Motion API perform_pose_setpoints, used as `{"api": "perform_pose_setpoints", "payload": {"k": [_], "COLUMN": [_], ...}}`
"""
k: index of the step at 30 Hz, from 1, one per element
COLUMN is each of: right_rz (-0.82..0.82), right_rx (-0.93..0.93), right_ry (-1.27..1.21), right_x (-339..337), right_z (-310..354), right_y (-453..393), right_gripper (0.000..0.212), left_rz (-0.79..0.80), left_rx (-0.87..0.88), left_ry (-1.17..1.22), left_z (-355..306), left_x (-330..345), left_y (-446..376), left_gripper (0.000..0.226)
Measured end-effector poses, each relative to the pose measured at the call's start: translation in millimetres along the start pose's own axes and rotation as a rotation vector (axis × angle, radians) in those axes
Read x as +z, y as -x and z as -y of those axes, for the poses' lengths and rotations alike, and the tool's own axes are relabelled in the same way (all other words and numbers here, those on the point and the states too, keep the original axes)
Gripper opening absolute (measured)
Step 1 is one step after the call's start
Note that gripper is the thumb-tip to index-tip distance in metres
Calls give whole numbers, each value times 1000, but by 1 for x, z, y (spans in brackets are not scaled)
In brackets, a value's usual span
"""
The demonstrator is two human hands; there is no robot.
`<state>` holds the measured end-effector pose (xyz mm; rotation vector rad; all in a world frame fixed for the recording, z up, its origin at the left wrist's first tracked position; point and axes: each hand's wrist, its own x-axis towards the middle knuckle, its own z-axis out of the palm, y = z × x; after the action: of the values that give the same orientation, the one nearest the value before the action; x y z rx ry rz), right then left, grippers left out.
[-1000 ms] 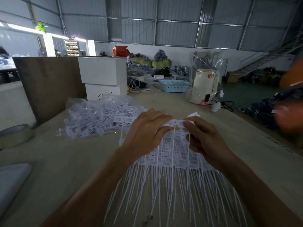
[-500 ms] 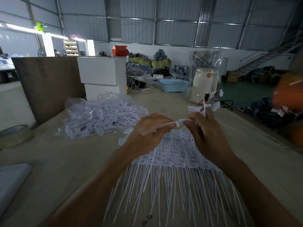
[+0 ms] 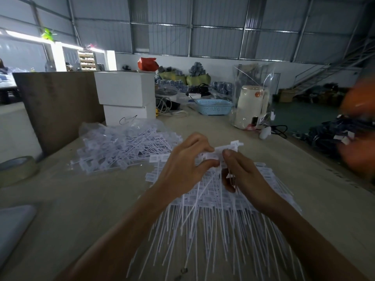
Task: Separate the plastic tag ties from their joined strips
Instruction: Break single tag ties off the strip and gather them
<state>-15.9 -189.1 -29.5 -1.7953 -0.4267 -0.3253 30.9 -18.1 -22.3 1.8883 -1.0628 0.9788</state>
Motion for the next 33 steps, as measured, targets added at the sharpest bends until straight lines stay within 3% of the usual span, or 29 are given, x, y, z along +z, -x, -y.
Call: {"api": "perform_pose_setpoints", "payload": {"k": [9, 14, 17, 20, 23, 27, 30, 33], "right_rz": [-16, -34, -19, -74, -142, -202, -289, -412], "right_rx": [17, 42, 2, -176, -365, -491, -385, -168], "right_ry": [-126, -162, -47, 278, 612, 792, 826, 668], "right_x": [-6, -17, -16, -18, -20, -20, -26, -47], "right_z": [-1, -6, -4, -1, 1, -1, 2, 8], "right_y": [-1, -3, -2, -3, -3, -2, -4, -10], "right_gripper": [38, 37, 34, 34, 36, 34, 27, 28], "left_rz": [148, 146, 179, 223, 244, 245, 257, 246], "left_rx": [2, -26, 35, 41, -11, -141, -203, -218], "left_ry": [83, -106, -158, -145, -52, 93, 204, 282], "left_z": [2, 12, 12, 11, 9, 2, -3, -8], "left_x": [-3, -7, -5, -6, -8, -12, -14, -15], "left_y": [2, 6, 7, 6, 5, 1, -1, -3], "left_gripper": [28, 28, 25, 25, 19, 16, 17, 14]}}
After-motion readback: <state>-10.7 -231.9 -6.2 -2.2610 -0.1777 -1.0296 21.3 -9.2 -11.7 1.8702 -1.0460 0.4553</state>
